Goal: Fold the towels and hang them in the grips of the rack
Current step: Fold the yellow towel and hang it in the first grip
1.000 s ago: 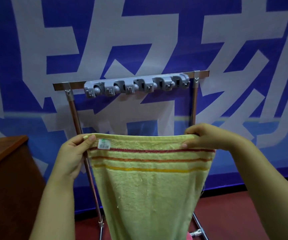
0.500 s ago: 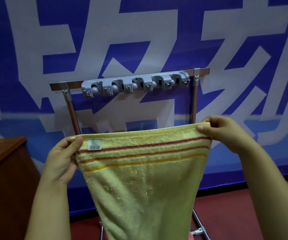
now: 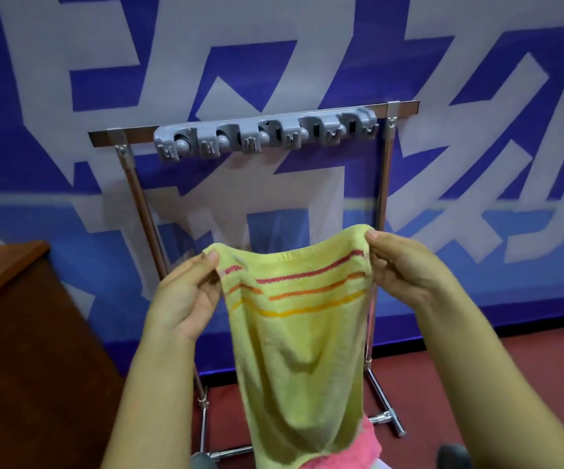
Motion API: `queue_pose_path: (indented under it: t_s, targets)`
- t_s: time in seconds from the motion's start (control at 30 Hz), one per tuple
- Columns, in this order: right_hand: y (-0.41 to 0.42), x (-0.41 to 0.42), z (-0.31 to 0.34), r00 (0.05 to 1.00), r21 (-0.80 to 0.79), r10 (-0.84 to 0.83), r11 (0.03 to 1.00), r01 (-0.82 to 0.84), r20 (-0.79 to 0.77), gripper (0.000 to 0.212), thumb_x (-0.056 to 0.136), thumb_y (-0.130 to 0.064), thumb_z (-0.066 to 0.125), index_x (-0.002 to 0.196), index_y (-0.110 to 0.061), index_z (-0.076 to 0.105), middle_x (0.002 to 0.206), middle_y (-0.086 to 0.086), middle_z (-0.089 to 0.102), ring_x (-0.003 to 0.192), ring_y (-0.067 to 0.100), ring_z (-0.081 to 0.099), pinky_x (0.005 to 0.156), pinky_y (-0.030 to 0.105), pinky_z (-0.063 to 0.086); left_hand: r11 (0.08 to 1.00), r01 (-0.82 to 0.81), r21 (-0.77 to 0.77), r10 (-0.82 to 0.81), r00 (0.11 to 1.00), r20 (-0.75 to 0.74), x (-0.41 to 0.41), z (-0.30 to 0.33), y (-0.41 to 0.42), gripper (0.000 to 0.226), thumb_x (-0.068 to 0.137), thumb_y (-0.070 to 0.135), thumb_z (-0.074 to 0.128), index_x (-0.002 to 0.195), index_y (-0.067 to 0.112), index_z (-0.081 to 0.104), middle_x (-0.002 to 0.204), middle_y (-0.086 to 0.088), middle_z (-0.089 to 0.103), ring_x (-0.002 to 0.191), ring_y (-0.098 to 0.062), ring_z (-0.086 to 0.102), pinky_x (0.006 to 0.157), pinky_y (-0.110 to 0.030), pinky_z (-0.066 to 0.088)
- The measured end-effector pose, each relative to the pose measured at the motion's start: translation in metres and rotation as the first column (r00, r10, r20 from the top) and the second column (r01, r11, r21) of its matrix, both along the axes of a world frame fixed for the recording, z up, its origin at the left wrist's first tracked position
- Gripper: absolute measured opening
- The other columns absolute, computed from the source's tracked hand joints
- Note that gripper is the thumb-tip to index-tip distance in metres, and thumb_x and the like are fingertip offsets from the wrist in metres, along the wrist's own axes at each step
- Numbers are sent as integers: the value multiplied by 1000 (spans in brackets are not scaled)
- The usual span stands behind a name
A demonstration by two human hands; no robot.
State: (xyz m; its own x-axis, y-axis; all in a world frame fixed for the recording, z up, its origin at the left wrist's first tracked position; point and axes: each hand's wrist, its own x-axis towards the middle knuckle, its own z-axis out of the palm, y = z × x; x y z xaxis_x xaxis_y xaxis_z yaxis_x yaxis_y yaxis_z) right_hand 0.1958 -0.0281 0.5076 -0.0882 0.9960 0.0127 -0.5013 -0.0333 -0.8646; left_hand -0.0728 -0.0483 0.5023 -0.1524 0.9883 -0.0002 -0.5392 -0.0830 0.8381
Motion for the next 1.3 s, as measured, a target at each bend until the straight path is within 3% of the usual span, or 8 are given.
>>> queue_pose_path:
  t_s: [0.17, 0.33, 0.47, 0.63, 0.77, 0.97, 1.13, 1.3]
  targets:
    - [-24, -36, 5, 956, 131, -139, 985, 108, 259, 14, 90, -14, 58, 81, -10, 68, 74, 5, 69, 69, 13, 68, 61, 22, 56, 999, -16, 50, 26, 980, -196, 47, 13, -20, 9, 87, 1, 58, 92, -1, 65, 78, -14, 72, 72, -20, 71, 63, -27, 58]
    - [-48, -59, 6, 898, 255, -205, 961, 109, 389, 10, 86, -18, 65, 86, -12, 73, 81, 10, 74, 81, 26, 71, 77, 39, 59, 982, -138, 132, 184, 861, -474, 78, 15, -35, 7, 81, 6, 69, 76, 10, 68, 75, -28, 66, 71, -36, 66, 70, -47, 58]
    - [-54, -62, 3, 856, 305, -274, 941, 144, 439, 9, 85, -21, 66, 85, -18, 75, 78, 7, 74, 81, 29, 70, 74, 45, 59, 966, -171, 192, 251, 783, -569, 83, 16, -46, 12, 79, 13, 73, 69, 14, 65, 59, -3, 67, 59, -16, 69, 53, -27, 56]
    - [-58, -64, 1, 829, 337, -300, 930, 145, 471, 10, 84, -20, 66, 85, -24, 75, 77, 0, 74, 77, 21, 71, 75, 43, 59, 954, -171, 246, 291, 726, -624, 89, 17, -53, 10, 80, 9, 71, 71, 14, 69, 68, 3, 70, 60, -2, 67, 50, -10, 46]
    - [-59, -64, -1, 833, 356, -315, 922, 154, 456, 15, 85, -17, 64, 83, -29, 74, 80, -4, 74, 79, 18, 70, 77, 43, 59, 952, -131, 277, 286, 708, -646, 91, 18, -58, 9, 81, 6, 69, 78, 15, 71, 67, 3, 69, 62, 3, 66, 50, -5, 44]
    - [-61, -62, -1, 843, 381, -332, 909, 166, 424, 17, 85, -16, 64, 85, -30, 74, 83, -5, 75, 81, 19, 70, 79, 44, 58, 922, -63, 383, 338, 616, -711, 90, 17, -60, 16, 81, 1, 68, 84, 16, 74, 83, 8, 68, 77, 8, 63, 61, -2, 44]
    - [-63, -57, 0, 832, 433, -349, 889, 148, 431, 13, 79, -17, 71, 87, -27, 74, 84, -4, 75, 85, 12, 70, 81, 38, 57, 932, 69, 355, 227, 651, -724, 85, 20, -63, 20, 83, -5, 62, 93, 8, 74, 96, 4, 66, 83, 7, 64, 66, -4, 46]
    - [-63, -49, 7, 840, 489, -284, 872, 26, 463, 18, 72, -12, 76, 82, -27, 72, 80, -12, 74, 82, 4, 68, 70, 18, 54, 949, 159, 274, 60, 760, -647, 73, 24, -62, 23, 83, -6, 61, 89, 12, 74, 99, 0, 67, 85, -4, 67, 68, -12, 51]
